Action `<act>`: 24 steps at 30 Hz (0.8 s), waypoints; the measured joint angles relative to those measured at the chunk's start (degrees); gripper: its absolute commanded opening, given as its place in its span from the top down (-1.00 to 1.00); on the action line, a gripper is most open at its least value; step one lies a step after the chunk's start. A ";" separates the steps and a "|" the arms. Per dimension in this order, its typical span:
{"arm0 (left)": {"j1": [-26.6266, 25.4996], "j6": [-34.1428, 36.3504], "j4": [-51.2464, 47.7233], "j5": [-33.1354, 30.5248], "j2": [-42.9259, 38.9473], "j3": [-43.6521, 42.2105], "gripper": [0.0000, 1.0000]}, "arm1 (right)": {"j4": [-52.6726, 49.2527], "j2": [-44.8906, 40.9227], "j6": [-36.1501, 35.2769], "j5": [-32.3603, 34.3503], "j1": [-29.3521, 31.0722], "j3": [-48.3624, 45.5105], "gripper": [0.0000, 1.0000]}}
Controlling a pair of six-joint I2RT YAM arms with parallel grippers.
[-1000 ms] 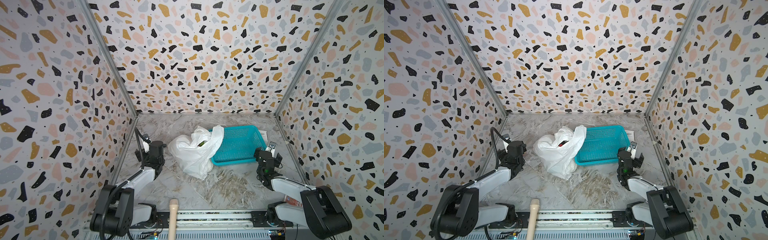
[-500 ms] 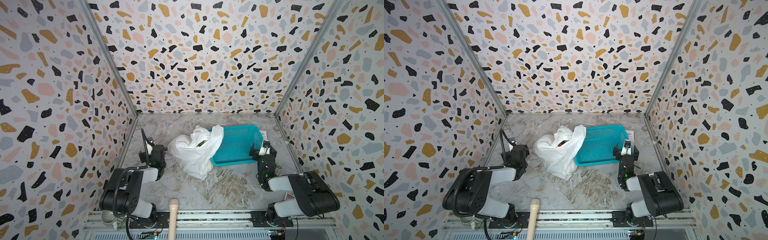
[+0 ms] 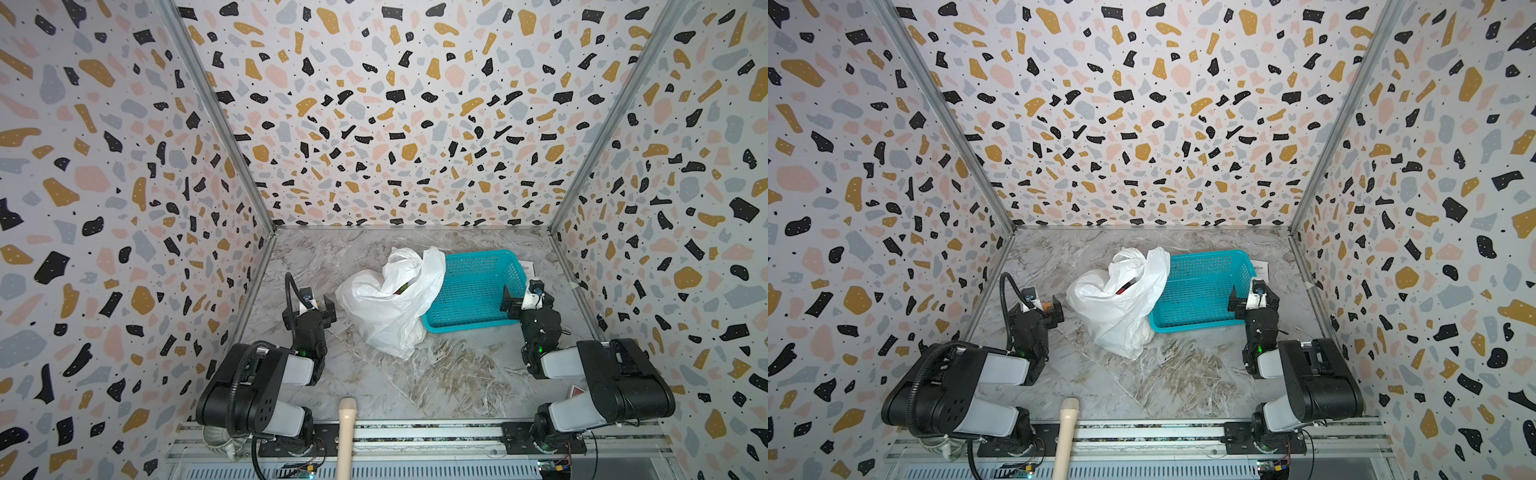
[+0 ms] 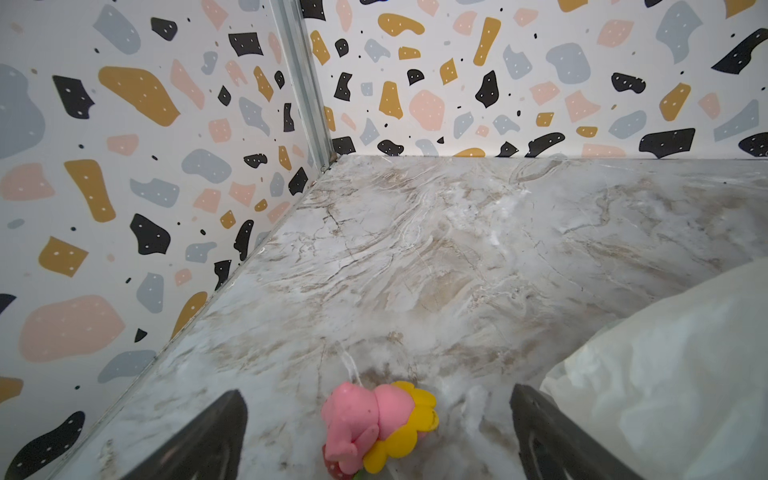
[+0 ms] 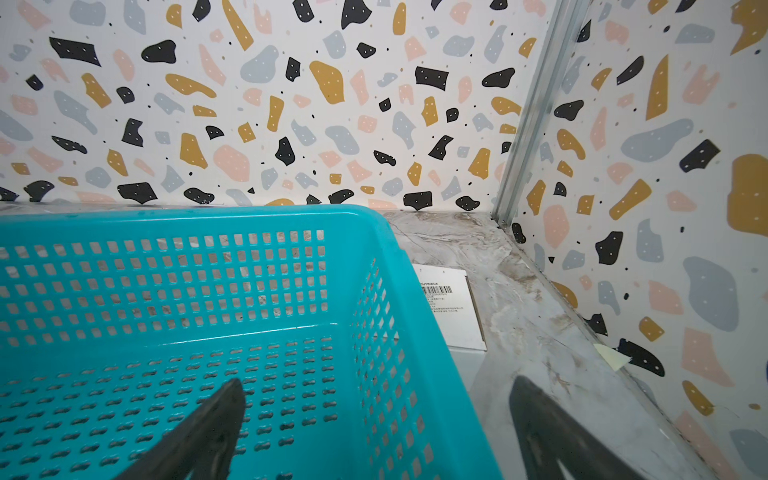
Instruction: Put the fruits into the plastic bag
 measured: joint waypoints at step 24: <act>0.20 0.13 1.33 0.42 -0.09 0.00 -0.99 | 0.50 0.39 0.00 -2.01 -0.66 0.20 -0.98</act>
